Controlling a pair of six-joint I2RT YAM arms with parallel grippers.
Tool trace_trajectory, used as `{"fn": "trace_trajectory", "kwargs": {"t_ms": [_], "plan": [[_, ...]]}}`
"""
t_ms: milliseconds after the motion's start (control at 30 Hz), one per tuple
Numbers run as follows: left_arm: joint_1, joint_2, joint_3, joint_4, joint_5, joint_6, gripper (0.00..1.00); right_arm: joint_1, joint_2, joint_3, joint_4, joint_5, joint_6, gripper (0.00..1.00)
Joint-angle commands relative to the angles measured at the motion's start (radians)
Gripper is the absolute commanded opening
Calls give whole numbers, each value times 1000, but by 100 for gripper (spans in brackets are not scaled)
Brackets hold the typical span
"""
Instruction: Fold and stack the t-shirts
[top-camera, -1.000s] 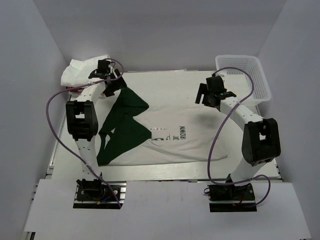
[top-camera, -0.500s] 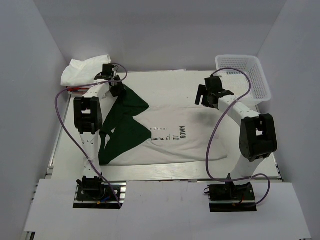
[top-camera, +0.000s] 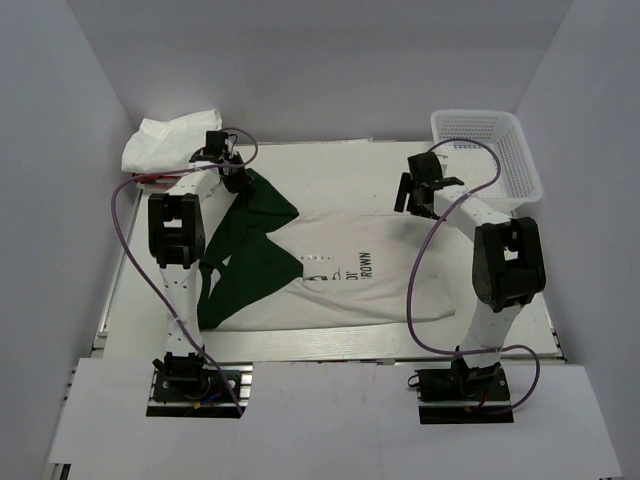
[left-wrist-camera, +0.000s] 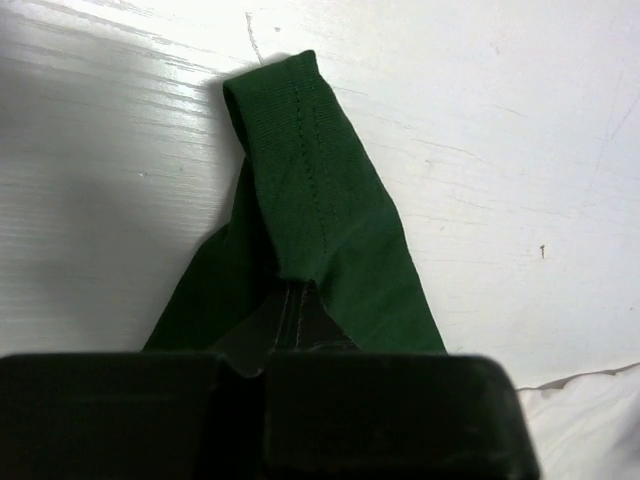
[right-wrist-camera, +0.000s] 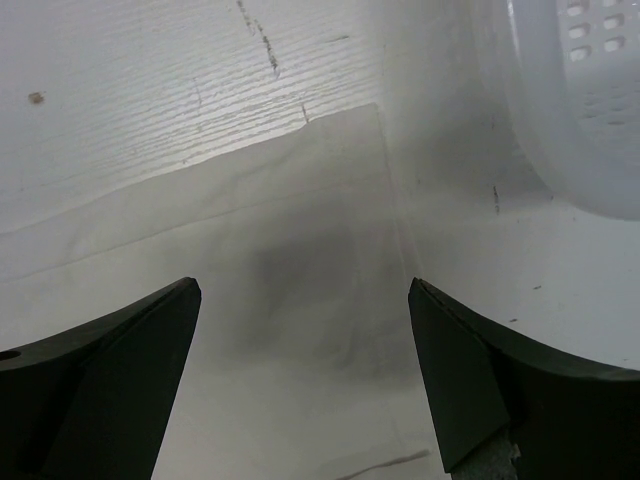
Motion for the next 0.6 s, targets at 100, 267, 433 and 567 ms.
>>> {"fn": "trace_trajectory", "kwargs": {"t_ms": [100, 267, 433, 567], "plan": [[0, -60, 64, -31, 41, 7, 0, 2, 114, 178, -75, 126, 65, 90], [0, -153, 45, -42, 55, 25, 0, 4, 199, 221, -32, 80, 80, 90], [0, -255, -50, -51, 65, 45, 0, 8, 247, 265, -38, 83, 157, 90], [0, -336, -138, -51, 65, 45, 0, 11, 260, 248, 20, 109, 208, 90]]}}
